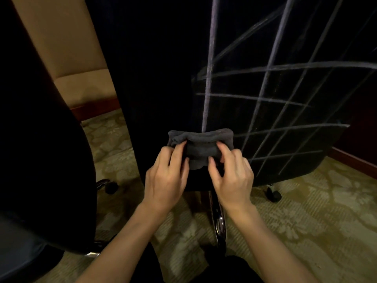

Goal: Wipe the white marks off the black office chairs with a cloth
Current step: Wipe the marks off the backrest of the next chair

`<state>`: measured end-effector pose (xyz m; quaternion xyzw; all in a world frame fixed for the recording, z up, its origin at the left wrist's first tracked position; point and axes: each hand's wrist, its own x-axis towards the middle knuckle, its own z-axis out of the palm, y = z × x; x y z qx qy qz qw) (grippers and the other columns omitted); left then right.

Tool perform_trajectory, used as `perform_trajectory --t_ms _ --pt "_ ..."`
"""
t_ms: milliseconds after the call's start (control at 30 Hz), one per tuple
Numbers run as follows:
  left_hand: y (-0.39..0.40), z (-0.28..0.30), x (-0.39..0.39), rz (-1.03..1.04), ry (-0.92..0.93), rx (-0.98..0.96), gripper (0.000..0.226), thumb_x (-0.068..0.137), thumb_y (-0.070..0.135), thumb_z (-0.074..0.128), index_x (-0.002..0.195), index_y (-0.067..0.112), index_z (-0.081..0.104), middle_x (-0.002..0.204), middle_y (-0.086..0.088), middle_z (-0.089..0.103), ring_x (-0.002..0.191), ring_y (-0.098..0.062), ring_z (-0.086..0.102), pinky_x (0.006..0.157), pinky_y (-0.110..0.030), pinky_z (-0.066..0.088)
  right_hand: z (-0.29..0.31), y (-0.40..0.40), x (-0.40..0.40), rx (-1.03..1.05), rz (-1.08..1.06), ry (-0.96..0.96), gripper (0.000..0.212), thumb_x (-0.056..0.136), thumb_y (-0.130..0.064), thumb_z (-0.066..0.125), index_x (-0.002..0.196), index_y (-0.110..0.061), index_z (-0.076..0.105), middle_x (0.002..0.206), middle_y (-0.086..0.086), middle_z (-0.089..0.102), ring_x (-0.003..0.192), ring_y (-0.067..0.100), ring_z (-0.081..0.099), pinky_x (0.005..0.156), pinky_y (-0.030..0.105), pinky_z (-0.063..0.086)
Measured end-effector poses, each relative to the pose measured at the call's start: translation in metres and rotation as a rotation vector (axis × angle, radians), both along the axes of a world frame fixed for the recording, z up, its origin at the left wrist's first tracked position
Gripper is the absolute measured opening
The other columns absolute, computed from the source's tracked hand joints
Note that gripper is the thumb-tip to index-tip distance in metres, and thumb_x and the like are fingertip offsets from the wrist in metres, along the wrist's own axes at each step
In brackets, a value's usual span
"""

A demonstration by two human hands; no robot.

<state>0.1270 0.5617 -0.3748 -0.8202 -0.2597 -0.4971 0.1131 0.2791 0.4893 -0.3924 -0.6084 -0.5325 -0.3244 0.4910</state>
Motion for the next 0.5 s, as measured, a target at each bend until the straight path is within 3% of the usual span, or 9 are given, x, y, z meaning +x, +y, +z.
perform_trajectory --t_ms 133,367,500 --pt "0.005 0.001 -0.003 0.093 0.029 0.076 0.025 0.094 0.018 0.064 0.108 -0.001 0.068 0.08 -0.008 0.06 0.066 -0.02 0.058 0.048 -0.031 0.048 0.001 0.0 0.004 0.016 0.072 0.007 0.02 0.094 -0.011 0.064 0.111 -0.001 0.062 0.087 0.011 0.06 0.063 0.016 0.059 0.055 0.023 0.05" --pt "-0.005 -0.012 -0.006 0.087 0.059 0.01 0.027 0.09 0.024 0.06 0.098 0.002 0.074 0.068 -0.003 0.064 0.054 -0.017 0.06 0.048 -0.027 0.043 -0.023 -0.01 -0.002 -0.139 0.074 0.057 0.021 0.093 -0.017 0.063 0.104 0.0 0.069 0.082 0.005 0.065 0.06 0.012 0.061 0.052 0.025 0.052" --pt "-0.012 -0.001 -0.006 0.091 0.002 -0.037 0.023 0.09 0.02 0.063 0.101 0.003 0.074 0.069 -0.002 0.064 0.056 -0.016 0.06 0.05 -0.025 0.041 -0.007 -0.015 -0.007 -0.118 0.06 0.065 0.022 0.094 -0.019 0.062 0.105 -0.002 0.071 0.078 0.004 0.066 0.059 0.013 0.061 0.051 0.028 0.052"
